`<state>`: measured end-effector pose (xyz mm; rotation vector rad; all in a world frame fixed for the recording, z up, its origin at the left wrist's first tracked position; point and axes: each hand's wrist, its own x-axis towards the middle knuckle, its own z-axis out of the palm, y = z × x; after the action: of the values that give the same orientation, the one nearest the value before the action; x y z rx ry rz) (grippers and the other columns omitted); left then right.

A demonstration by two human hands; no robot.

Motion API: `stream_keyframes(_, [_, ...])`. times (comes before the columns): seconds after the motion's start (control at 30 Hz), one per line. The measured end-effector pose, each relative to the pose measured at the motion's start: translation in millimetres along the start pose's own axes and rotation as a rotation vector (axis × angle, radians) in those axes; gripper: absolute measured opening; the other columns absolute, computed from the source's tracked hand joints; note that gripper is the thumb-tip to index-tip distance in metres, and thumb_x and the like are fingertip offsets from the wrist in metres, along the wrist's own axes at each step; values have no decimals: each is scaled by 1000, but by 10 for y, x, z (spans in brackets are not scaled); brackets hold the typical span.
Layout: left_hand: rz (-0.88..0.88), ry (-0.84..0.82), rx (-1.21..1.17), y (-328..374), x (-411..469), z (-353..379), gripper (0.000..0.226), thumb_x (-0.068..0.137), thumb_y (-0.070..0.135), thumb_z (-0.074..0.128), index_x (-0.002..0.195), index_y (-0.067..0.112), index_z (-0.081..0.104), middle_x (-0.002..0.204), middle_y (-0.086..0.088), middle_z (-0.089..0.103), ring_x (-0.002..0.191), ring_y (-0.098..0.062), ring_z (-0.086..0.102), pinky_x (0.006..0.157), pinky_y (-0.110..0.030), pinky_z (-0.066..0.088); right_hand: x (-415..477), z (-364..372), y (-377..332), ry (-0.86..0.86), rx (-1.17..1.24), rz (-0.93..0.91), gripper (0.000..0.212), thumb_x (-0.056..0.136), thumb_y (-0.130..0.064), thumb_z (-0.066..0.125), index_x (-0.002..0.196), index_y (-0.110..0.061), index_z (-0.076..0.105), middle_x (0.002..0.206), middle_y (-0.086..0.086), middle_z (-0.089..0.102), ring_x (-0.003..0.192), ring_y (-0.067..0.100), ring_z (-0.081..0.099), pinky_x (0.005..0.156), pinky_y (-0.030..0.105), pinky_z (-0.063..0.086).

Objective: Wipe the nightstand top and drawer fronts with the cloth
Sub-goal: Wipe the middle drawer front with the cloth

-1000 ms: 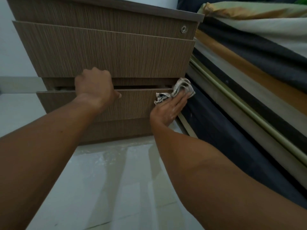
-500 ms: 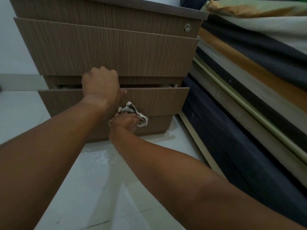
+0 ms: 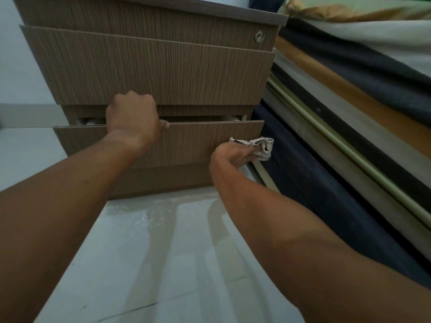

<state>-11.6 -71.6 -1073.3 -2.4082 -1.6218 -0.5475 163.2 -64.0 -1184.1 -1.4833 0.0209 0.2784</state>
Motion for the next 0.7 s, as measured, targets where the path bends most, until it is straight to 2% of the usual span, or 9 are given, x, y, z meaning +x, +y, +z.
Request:
stream_keyframes(0.07, [-8, 9, 3, -56, 5, -4, 50, 90, 49, 66, 67, 11, 43, 56, -7, 39, 61, -27, 47, 56, -35, 38, -56, 8, -42, 3, -11, -88, 54, 110, -22, 24, 162, -26, 10, 171, 2, 8, 155, 25, 14, 125, 44, 16])
stream_keyframes(0.23, [-30, -9, 1, 2, -20, 82, 44, 92, 48, 65, 74, 10, 51, 57, -7, 41, 63, -27, 49, 56, -35, 39, -24, -63, 28, -40, -88, -377, 53, 111, -20, 26, 162, -24, 13, 171, 0, 7, 158, 22, 0, 128, 42, 3])
stream_keyframes(0.3, [-30, -32, -42, 85, -31, 151, 42, 94, 45, 63, 80, 6, 58, 61, -8, 46, 65, -27, 53, 57, -34, 45, 100, -191, 120, -82, -211, -566, 53, 109, -19, 29, 161, -25, 19, 171, 0, 6, 158, 27, -2, 128, 49, 5])
stream_keyframes(0.4, [-43, -57, -221, 234, 47, 230, 41, 97, 40, 59, 85, 2, 68, 72, -14, 63, 71, -33, 66, 69, -42, 59, 344, -455, 225, -138, -535, -917, 52, 106, -19, 36, 158, -24, 31, 170, 2, 15, 156, 36, -2, 125, 50, 7])
stream_keyframes(0.47, [-42, -82, -394, 367, 131, 279, 40, 97, 40, 56, 77, 6, 68, 69, -12, 64, 69, -32, 67, 72, -41, 58, 554, -668, 125, -198, -668, -1108, 51, 105, -17, 39, 156, -24, 36, 167, 4, 24, 156, 38, 3, 126, 55, 11])
stream_keyframes(0.53, [-2, -132, -598, 515, 171, 313, 38, 99, 37, 55, 74, 12, 70, 64, -6, 63, 59, -21, 62, 63, -32, 52, 756, -839, -7, -276, -767, -1376, 50, 104, -17, 45, 153, -21, 41, 160, 8, 37, 153, 37, 18, 124, 59, 15])
stream_keyframes(0.57, [17, -146, -682, 563, 166, 319, 35, 100, 34, 55, 79, 14, 74, 66, -5, 66, 57, -16, 60, 58, -29, 46, 809, -882, -58, -297, -816, -1485, 48, 104, -20, 47, 152, -19, 44, 156, 9, 42, 150, 36, 26, 123, 58, 17])
stream_keyframes(0.63, [39, -123, -748, 566, 138, 351, 27, 100, 31, 56, 97, 17, 79, 83, -2, 74, 67, -14, 64, 57, -26, 45, 772, -887, -100, -332, -871, -1610, 45, 106, -32, 43, 149, -19, 49, 148, 8, 50, 142, 33, 38, 122, 54, 19])
stream_keyframes(0.7, [40, -77, -712, 496, 115, 427, 25, 97, 30, 59, 105, 18, 79, 100, 0, 77, 83, -15, 67, 72, -27, 52, 641, -870, -89, -375, -874, -1686, 47, 106, -41, 41, 146, -20, 53, 143, 5, 55, 134, 30, 46, 118, 50, 25])
